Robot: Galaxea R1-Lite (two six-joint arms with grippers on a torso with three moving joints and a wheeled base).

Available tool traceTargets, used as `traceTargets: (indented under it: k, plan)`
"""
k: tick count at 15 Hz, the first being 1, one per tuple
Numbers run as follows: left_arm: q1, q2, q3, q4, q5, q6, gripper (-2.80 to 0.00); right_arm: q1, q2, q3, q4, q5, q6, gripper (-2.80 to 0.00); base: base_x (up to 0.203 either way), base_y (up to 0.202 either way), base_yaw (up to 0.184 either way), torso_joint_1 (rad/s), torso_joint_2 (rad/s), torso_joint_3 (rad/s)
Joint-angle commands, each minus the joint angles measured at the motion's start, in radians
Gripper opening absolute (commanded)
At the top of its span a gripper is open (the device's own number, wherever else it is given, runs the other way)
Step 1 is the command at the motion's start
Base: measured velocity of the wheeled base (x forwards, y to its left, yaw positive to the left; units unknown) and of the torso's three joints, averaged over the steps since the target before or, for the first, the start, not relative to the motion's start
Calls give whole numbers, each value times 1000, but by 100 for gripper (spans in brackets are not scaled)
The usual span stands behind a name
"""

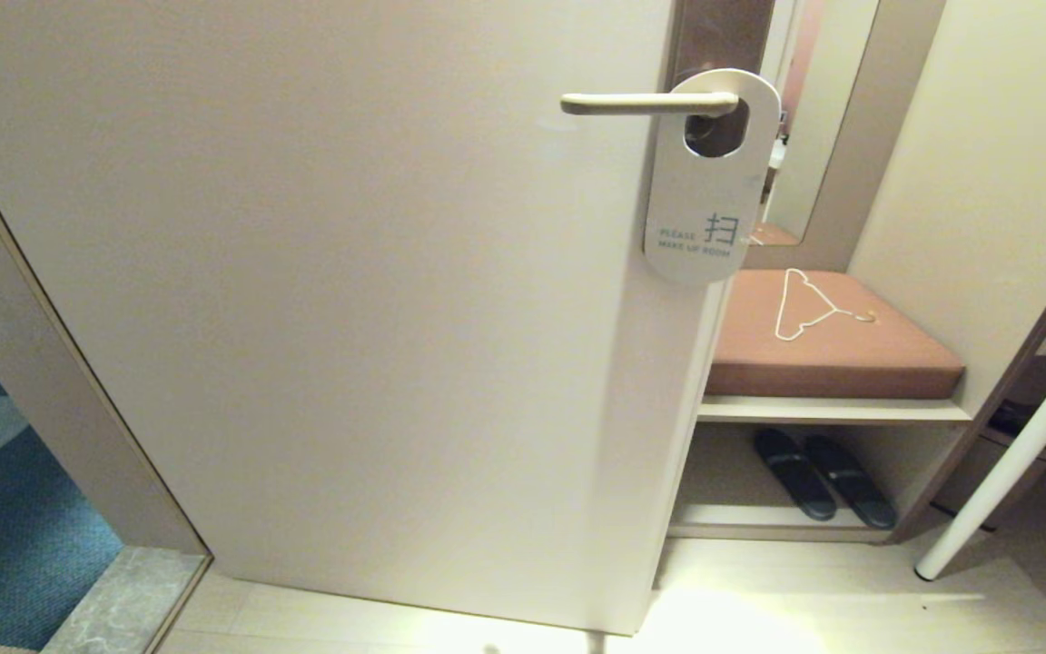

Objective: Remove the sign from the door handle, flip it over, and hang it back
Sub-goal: Take down the sign

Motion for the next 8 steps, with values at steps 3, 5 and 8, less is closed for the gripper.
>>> traceTargets:
  k: [3,5,8]
  plan:
    - [1,2,0,-2,0,0,-280,0,1,0,1,0,1,-280,0,0,0,0,0,0]
    - [-1,2,0,-3,0,0,-280,0,1,0,1,0,1,-280,0,0,0,0,0,0]
    - [-1,0,0,-3,0,-1,-280,0,1,0,1,0,1,-280,0,0,0,0,0,0]
